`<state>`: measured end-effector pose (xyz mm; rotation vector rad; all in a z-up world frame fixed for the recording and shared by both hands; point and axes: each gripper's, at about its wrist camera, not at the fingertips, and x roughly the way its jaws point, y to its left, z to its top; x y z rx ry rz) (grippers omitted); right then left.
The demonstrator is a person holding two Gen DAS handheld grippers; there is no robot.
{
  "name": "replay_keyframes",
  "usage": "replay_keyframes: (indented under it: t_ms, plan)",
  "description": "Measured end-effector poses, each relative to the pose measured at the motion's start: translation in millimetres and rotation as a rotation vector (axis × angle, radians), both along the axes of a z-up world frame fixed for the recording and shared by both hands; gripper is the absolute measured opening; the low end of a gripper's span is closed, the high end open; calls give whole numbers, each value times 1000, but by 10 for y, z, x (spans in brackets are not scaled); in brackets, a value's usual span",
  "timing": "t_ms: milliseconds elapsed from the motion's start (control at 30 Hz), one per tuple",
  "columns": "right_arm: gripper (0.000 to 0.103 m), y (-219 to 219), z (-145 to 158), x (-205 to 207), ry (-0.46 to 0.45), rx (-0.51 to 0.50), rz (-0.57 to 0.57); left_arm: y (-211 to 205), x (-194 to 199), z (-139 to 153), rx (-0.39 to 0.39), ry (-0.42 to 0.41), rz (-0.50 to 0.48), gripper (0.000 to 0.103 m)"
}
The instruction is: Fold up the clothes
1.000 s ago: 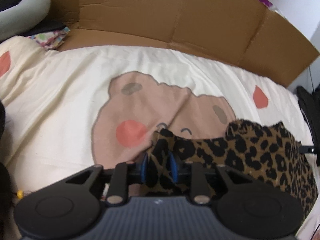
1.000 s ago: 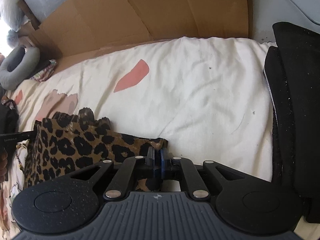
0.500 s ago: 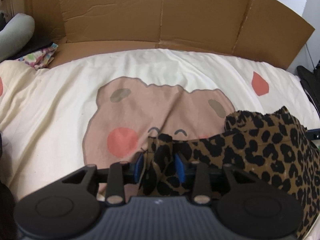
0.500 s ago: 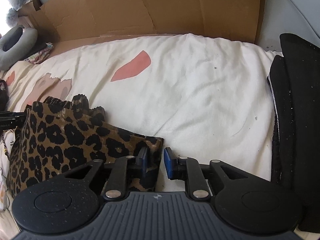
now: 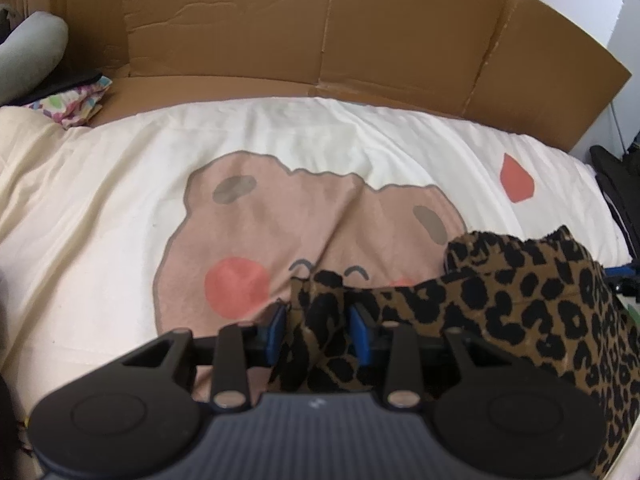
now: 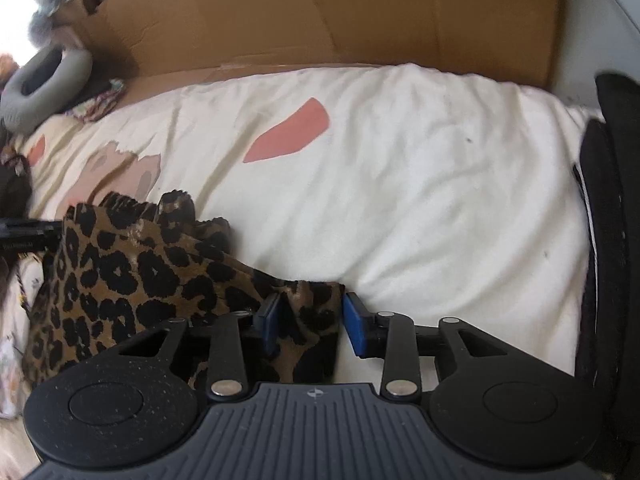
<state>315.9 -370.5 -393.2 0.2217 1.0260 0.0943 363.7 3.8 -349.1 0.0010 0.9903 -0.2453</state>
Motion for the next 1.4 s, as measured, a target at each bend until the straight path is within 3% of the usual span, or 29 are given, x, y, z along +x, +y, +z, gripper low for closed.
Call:
replay_keyframes:
  t_ms: [133,233,367,767,967,1200,1400]
  plan:
    - [34,18,5,-13,-17,-9,20,-46,7,3,6,-6,17,30]
    - [23,-31,17,-36,-23,14,22,-76,-30,14,3,-15,14,14]
    - [10,-86,56,-64,-24,51,4,-95,-106,73,29,-30,6,10]
    - [8,-287,447,-387,-119,149,-86,188,-498,646,-41,-101,103,9]
    - [7,-246,723,-496,-176,147,-69,214,-651,963,-63,-150,111,9]
    - [4,-283,943,-551,-220,153,-92,203,-653,1114,-75,-202,110,9]
    - [4,-311,955,-483,-226,139,-115,154,-486,1117,-83,-219,107,9]
